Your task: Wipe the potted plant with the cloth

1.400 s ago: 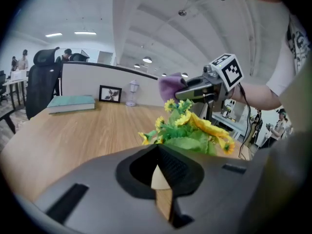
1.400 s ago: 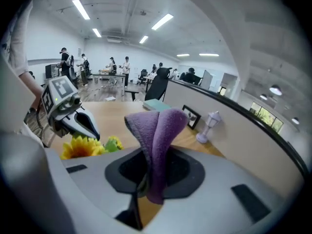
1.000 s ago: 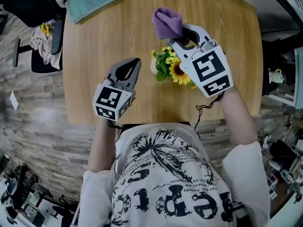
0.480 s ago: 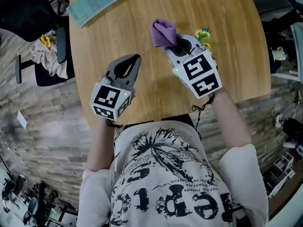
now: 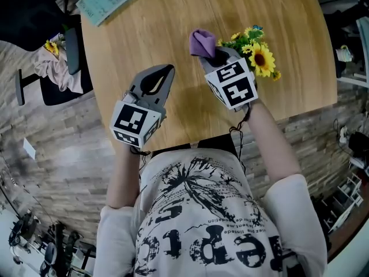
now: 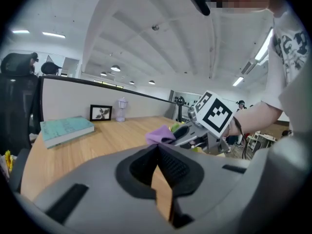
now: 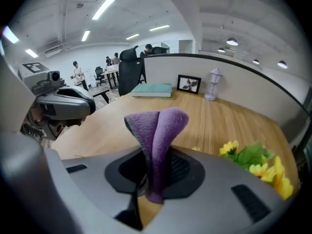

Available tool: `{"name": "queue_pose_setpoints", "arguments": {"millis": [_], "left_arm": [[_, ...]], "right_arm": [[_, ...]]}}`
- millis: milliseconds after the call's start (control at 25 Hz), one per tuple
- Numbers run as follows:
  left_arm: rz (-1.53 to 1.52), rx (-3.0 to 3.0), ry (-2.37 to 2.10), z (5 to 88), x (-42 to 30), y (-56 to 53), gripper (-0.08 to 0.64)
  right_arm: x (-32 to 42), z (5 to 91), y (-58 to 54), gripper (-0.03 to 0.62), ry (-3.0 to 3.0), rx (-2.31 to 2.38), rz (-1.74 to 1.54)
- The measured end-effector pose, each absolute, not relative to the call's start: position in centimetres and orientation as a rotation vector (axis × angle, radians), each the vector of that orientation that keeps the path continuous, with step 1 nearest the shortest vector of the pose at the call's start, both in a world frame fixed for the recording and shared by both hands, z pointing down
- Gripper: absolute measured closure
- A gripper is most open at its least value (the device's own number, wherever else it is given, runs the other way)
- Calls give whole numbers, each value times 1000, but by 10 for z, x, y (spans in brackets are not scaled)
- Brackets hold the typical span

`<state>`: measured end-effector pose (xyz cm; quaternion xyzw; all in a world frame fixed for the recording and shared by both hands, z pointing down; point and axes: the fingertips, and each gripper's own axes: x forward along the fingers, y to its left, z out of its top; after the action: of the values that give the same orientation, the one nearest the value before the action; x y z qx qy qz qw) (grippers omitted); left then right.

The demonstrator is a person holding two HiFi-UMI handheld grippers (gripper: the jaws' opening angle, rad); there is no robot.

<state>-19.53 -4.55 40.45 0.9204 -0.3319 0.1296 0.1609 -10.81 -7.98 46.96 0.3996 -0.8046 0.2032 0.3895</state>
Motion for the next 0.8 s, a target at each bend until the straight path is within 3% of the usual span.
{"name": "queue_pose_setpoints", "arguments": {"millis": [800], "left_arm": [[479,2642,-830,431,-189,-24,557]], "right_arm": [[-89,518,-52,517,-1913,1304,1008]]}}
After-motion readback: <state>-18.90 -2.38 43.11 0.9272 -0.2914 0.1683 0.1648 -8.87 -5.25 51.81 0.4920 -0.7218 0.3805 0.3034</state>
